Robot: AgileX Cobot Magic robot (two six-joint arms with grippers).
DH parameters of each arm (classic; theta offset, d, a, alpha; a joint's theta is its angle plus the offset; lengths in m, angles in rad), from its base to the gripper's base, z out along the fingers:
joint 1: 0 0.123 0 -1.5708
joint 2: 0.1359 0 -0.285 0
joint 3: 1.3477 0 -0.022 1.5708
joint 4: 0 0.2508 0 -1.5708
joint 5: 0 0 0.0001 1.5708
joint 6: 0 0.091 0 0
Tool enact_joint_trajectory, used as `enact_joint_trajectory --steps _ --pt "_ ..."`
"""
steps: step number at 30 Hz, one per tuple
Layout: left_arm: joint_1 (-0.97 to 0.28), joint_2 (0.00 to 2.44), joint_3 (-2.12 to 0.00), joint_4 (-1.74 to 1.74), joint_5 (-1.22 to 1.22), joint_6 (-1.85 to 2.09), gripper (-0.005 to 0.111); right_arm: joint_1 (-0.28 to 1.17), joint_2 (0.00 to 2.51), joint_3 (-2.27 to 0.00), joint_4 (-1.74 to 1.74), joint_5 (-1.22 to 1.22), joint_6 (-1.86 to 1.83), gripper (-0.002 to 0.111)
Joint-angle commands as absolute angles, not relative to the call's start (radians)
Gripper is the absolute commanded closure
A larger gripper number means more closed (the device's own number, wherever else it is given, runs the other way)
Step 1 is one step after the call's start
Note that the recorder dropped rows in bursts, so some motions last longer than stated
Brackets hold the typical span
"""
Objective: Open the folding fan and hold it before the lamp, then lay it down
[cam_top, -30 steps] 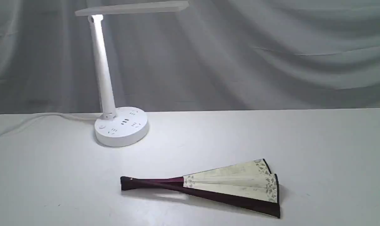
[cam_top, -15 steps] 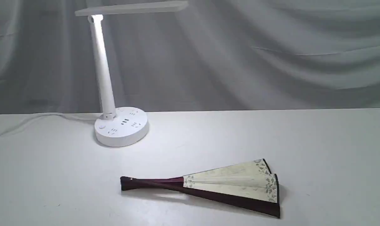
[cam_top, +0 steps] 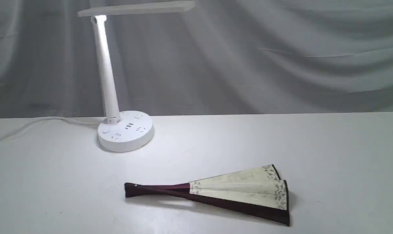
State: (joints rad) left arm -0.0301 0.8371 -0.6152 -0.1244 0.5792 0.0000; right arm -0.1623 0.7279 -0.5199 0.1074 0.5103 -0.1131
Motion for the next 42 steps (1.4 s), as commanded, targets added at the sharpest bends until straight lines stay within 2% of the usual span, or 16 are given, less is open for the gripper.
enact_joint_trajectory --steps 1,4,9,18,25,30,38,42 --pt "-0.027 0.93 -0.62 -0.156 0.54 0.055 0.08 -0.161 0.77 -0.529 0.122 0.494 -0.126 0.095" --pt "-0.027 1.005 -0.62 -0.214 0.527 0.142 0.076 -0.161 0.797 -0.529 0.122 0.494 -0.126 0.086" --pt "-0.027 1.095 -0.622 -0.295 0.526 0.276 0.076 -0.161 0.808 -0.529 0.122 0.494 -0.126 0.079" --pt "-0.027 1.226 -0.736 -0.341 0.656 0.296 0.076 -0.161 0.808 -0.529 0.127 0.494 -0.126 0.079" --pt "-0.027 1.334 -0.862 -0.36 0.699 0.348 0.061 -0.161 0.808 -0.529 0.127 0.494 -0.126 0.079" --pt "-0.029 1.421 -0.932 -0.409 0.716 0.376 0.06 -0.161 0.808 -0.529 0.127 0.496 -0.126 0.079" --pt "-0.146 1.571 -1.051 -0.402 0.712 0.401 0.06 -0.161 0.808 -0.529 0.127 0.496 -0.126 0.079" --pt "-0.208 1.651 -1.112 -0.376 0.628 0.336 0.06 -0.161 0.808 -0.529 0.127 0.496 -0.126 0.079"
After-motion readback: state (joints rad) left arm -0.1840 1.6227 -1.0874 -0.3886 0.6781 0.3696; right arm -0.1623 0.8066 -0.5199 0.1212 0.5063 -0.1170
